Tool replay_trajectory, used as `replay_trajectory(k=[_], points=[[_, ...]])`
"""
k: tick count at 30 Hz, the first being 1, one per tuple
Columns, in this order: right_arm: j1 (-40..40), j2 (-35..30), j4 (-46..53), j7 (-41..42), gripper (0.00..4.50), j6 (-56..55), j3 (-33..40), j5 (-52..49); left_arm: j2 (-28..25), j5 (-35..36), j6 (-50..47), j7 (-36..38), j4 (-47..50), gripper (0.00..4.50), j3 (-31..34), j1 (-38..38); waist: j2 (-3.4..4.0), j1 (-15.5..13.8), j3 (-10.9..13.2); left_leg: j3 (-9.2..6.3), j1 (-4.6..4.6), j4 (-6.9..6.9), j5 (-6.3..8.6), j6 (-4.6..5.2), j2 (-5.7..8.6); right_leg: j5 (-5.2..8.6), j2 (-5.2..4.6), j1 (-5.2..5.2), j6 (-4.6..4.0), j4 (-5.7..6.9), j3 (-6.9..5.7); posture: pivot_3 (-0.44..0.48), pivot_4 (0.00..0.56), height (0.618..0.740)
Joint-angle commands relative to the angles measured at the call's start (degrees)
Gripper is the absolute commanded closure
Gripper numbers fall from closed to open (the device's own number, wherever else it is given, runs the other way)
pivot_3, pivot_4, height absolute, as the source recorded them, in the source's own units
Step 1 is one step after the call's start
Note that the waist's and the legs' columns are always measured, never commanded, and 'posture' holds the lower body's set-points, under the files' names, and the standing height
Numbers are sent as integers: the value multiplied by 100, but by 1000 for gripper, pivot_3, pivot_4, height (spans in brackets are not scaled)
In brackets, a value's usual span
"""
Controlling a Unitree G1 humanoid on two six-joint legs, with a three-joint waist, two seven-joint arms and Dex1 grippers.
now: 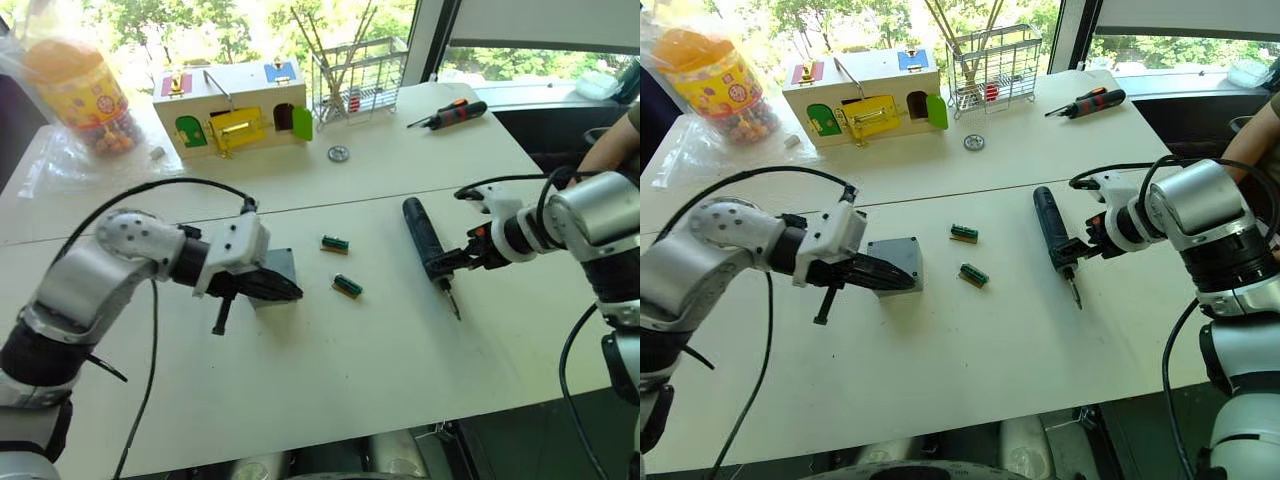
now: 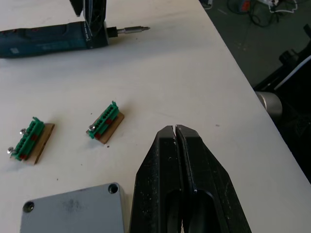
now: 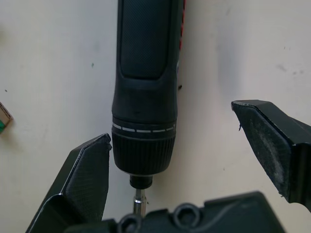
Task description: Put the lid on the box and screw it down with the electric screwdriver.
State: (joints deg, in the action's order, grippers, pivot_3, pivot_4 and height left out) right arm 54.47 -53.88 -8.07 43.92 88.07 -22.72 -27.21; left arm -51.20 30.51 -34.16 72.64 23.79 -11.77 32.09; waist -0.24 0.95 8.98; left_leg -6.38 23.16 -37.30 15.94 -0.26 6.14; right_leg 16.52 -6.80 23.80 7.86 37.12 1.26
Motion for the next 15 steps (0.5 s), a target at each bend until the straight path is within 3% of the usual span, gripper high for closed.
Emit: replay_trajectory(k=[1,7,11,15], points=[[434,114,-593,213,12,-134,-405,229,182,-218,239,-128,17,4500,-61,-16,0,8,0,1,9,-6,-1,0,2,0,0,10,0,6,1,0,150,740],[1081,769,-2315,345,12,-677,-864,854,413,-518,394,-363,-52,4500,-110,-308,0,17,0,4,22,-17,-2,-2,1,-4,2,26,-2,14,2,0,150,740],[1140,840,-2528,835,12,-814,-1361,1079,522,-748,487,-547,-148,4500,-127,-486,-6,-4,-1,2,23,-23,-2,-3,2,-4,3,23,-2,14,0,0,150,740],[840,667,-2015,1244,1101,-683,-1892,1165,676,-823,492,-686,-224,4500,-112,-514,-9,-37,-3,-9,23,-49,0,-1,4,-4,6,7,-2,17,-14,0,150,740]])
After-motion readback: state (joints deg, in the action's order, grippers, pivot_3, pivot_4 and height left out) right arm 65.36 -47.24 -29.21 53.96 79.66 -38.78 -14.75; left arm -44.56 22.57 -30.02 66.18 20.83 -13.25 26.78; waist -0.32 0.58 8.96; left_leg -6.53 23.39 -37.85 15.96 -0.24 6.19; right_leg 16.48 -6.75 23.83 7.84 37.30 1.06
